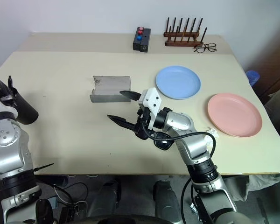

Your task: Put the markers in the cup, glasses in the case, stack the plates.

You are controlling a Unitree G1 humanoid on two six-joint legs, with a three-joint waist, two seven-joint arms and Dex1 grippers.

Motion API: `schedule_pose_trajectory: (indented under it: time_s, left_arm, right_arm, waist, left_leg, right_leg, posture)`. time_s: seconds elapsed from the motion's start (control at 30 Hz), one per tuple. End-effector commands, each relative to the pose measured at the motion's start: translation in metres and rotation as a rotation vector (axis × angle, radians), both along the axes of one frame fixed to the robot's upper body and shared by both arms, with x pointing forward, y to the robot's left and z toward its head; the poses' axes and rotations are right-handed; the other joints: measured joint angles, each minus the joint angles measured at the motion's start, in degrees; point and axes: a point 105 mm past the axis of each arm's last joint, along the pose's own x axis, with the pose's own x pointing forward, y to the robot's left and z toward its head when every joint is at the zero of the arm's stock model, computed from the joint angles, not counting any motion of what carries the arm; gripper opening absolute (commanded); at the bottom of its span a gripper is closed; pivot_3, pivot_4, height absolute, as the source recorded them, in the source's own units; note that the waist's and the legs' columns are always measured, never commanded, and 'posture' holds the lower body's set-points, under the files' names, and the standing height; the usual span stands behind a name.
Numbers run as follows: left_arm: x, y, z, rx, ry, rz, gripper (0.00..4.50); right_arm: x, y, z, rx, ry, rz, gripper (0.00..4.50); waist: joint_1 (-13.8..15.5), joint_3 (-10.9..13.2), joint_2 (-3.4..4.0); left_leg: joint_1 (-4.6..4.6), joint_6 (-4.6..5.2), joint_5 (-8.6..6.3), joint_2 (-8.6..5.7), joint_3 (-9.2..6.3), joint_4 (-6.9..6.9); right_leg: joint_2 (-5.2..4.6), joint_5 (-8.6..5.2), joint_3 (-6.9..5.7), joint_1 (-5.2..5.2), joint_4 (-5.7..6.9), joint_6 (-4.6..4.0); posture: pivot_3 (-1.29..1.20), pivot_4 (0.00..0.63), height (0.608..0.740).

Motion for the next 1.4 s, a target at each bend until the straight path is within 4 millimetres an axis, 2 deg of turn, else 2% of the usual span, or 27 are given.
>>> schedule_pose_trajectory:
  time_s: [0.03, 0.1, 0.2, 0.23, 0.27, 0.33, 0.37, 0.47, 0.5, 0.57, 0.67, 0.73, 0.83, 0.9, 1.0, 1.17, 1.3, 1.4]
  left_arm:
    - [-0.004, -0.003, 0.010, 0.022, -0.045, -0.002, 3.12]
    - [-0.002, -0.006, 0.015, 0.021, -0.061, -0.019, 3.12]
    - [0.012, -0.027, 0.036, 0.045, -0.101, -0.149, 3.12]
    - [0.021, -0.040, 0.044, 0.054, -0.108, -0.241, 3.12]
    - [0.029, -0.054, 0.051, 0.064, -0.106, -0.327, 3.38]
    - [0.051, -0.089, 0.058, 0.051, -0.040, -0.578, 3.97]
    - [0.059, -0.109, 0.057, 0.061, 0.019, -0.704, 4.45]
    - [0.074, -0.165, 0.036, 0.143, 0.303, -1.073, 4.49]
    - [0.076, -0.174, 0.031, 0.169, 0.361, -1.137, 4.49]
    - [0.087, -0.180, 0.011, 0.165, 0.540, -1.216, 4.49]
    - [0.102, -0.180, -0.001, 0.149, 0.683, -1.269, 4.49]
    - [0.109, -0.180, -0.009, 0.226, 0.797, -1.291, 4.49]
    - [0.113, -0.181, -0.020, 0.289, 0.954, -1.375, 4.49]
    - [0.114, -0.181, -0.024, 0.306, 1.001, -1.406, 4.49]
    - [0.111, -0.178, -0.043, 0.416, 1.171, -1.437, 4.49]
    - [0.109, -0.174, -0.059, 0.455, 1.283, -1.482, 4.49]
    - [0.109, -0.170, -0.062, 0.465, 1.307, -1.495, 4.49]
    - [0.107, -0.167, -0.062, 0.459, 1.300, -1.517, 3.60]
  right_arm:
    - [-0.006, 0.002, 0.012, 0.021, -0.047, 0.020, 4.50]
    - [-0.006, 0.002, 0.012, 0.020, -0.048, 0.018, 4.50]
    - [-0.004, 0.000, 0.012, 0.016, -0.049, 0.008, 4.50]
    - [-0.002, -0.001, 0.012, 0.015, -0.050, 0.000, 4.50]
    - [0.000, -0.003, 0.012, 0.014, -0.049, -0.009, 4.50]
    - [0.004, -0.006, 0.012, 0.011, -0.051, -0.030, 4.50]
    - [0.006, -0.008, 0.012, 0.009, -0.052, -0.040, 4.50]
    - [0.011, -0.012, 0.012, -0.001, -0.057, -0.062, 4.50]
    - [0.012, -0.012, 0.012, -0.004, -0.060, -0.065, 4.50]
    - [0.013, -0.014, 0.011, -0.023, -0.064, -0.060, 4.50]
    - [0.003, -0.020, 0.005, -0.122, -0.080, 0.013, 4.50]
    - [0.003, -0.029, 0.004, -0.173, -0.075, 0.009, 4.50]
    - [0.003, -0.049, -0.001, -0.270, -0.073, -0.014, 4.50]
    - [0.003, -0.055, -0.001, -0.297, -0.072, -0.022, 4.50]
    - [0.001, -0.071, -0.002, -0.342, -0.059, -0.058, 4.50]
    - [-0.009, -0.079, -0.009, -0.421, -0.043, -0.044, 4.50]
    - [-0.009, -0.079, -0.011, -0.426, -0.041, -0.047, 4.50]
    - [-0.006, -0.082, -0.012, -0.418, -0.039, -0.068, 4.50]
  waist:
    - [0.06, 0.00, 0.00]
    - [0.05, 0.00, 0.00]
    - [0.19, 0.00, 0.00]
    - [0.29, 0.00, 0.00]
    - [0.41, 0.00, -0.02]
    - [0.40, -0.01, -0.02]
    - [0.35, -0.01, -0.02]
    - [-0.22, 0.01, 0.01]
    - [-0.41, 0.01, 0.06]
    - [-0.79, 0.02, 0.07]
    - [-1.40, 0.07, 0.12]
    - [-1.61, 0.08, 0.13]
    - [-1.44, 0.10, 0.17]
    - [-1.40, 0.10, 0.17]
    - [-1.39, 0.11, 0.16]
    - [-1.50, 0.13, 0.14]
    - [-1.44, 0.13, 0.14]
    - [-1.41, 0.13, 0.14]
  left_leg:
    - [0.00, 0.00, 0.00, 0.00, 0.00, 0.00]
    - [0.00, 0.00, 0.00, 0.00, 0.00, 0.00]
    - [-0.01, 0.00, 0.00, 0.00, 0.00, 0.00]
    - [-0.02, 0.00, 0.00, 0.00, 0.00, 0.01]
    - [-0.03, 0.00, 0.00, 0.00, 0.00, 0.02]
    - [-0.07, -0.01, 0.00, 0.00, 0.00, 0.05]
    - [-0.09, -0.01, 0.01, -0.01, 0.00, 0.06]
    - [-0.07, -0.01, 0.00, -0.01, 0.00, 0.02]
    - [-0.06, 0.00, 0.00, -0.01, 0.00, -0.03]
    - [-0.06, 0.00, 0.00, 0.00, 0.00, -0.12]
    - [-0.09, 0.02, 0.01, 0.01, -0.02, -0.14]
    - [-0.12, 0.03, 0.00, 0.01, -0.02, -0.13]
    - [-0.15, 0.05, -0.01, 0.01, -0.02, -0.16]
    - [-0.19, 0.05, -0.02, 0.00, -0.02, -0.15]
    - [-0.20, 0.07, -0.03, 0.00, -0.02, -0.15]
    - [-0.23, 0.08, -0.03, 0.00, -0.02, -0.14]
    - [-0.24, 0.08, -0.03, 0.00, -0.02, -0.14]
    - [-0.24, 0.08, -0.03, 0.00, -0.02, -0.13]
  right_leg:
    - [0.00, 0.00, 0.00, 0.00, 0.00, 0.00]
    - [0.00, 0.00, 0.00, 0.01, -0.01, 0.00]
    - [0.00, 0.00, -0.01, 0.00, -0.01, -0.01]
    - [0.00, 0.00, -0.01, 0.01, -0.01, -0.01]
    - [0.00, 0.00, -0.01, 0.01, -0.02, -0.01]
    - [0.00, 0.01, -0.03, 0.01, -0.05, -0.03]
    - [-0.01, 0.02, -0.03, 0.02, -0.06, -0.03]
    - [0.00, 0.02, -0.01, 0.01, -0.09, -0.02]
    - [0.00, 0.02, -0.01, -0.01, -0.08, -0.01]
    - [0.01, 0.02, 0.00, -0.08, -0.08, 0.00]
    - [0.06, 0.01, -0.01, -0.15, -0.01, 0.03]
    - [0.05, 0.01, 0.00, -0.16, -0.05, 0.04]
    - [0.05, -0.02, 0.00, -0.20, -0.04, 0.07]
    - [0.04, -0.05, -0.01, -0.19, -0.07, 0.07]
    - [0.03, -0.06, 0.00, -0.20, -0.08, 0.07]
    - [0.04, -0.07, 0.00, -0.23, -0.08, 0.05]
    - [0.02, -0.08, 0.00, -0.23, -0.07, 0.05]
    - [0.02, -0.07, 0.00, -0.23, -0.07, 0.05]
  posture:
    - [0.00, 0.150, 0.738]
    - [0.00, 0.150, 0.738]
    - [0.00, 0.150, 0.738]
    - [0.00, 0.150, 0.738]
    - [0.00, 0.150, 0.738]
    - [0.00, 0.150, 0.738]
    - [0.00, 0.150, 0.738]
    - [0.00, 0.150, 0.738]
    - [0.00, 0.150, 0.738]
    - [0.00, 0.150, 0.738]
    - [0.00, 0.150, 0.738]
    - [0.00, 0.150, 0.738]
    - [0.00, 0.150, 0.738]
    - [0.00, 0.150, 0.738]
    - [0.00, 0.150, 0.738]
    - [0.00, 0.150, 0.738]
    - [0.00, 0.150, 0.738]
    - [0.00, 0.150, 0.738]
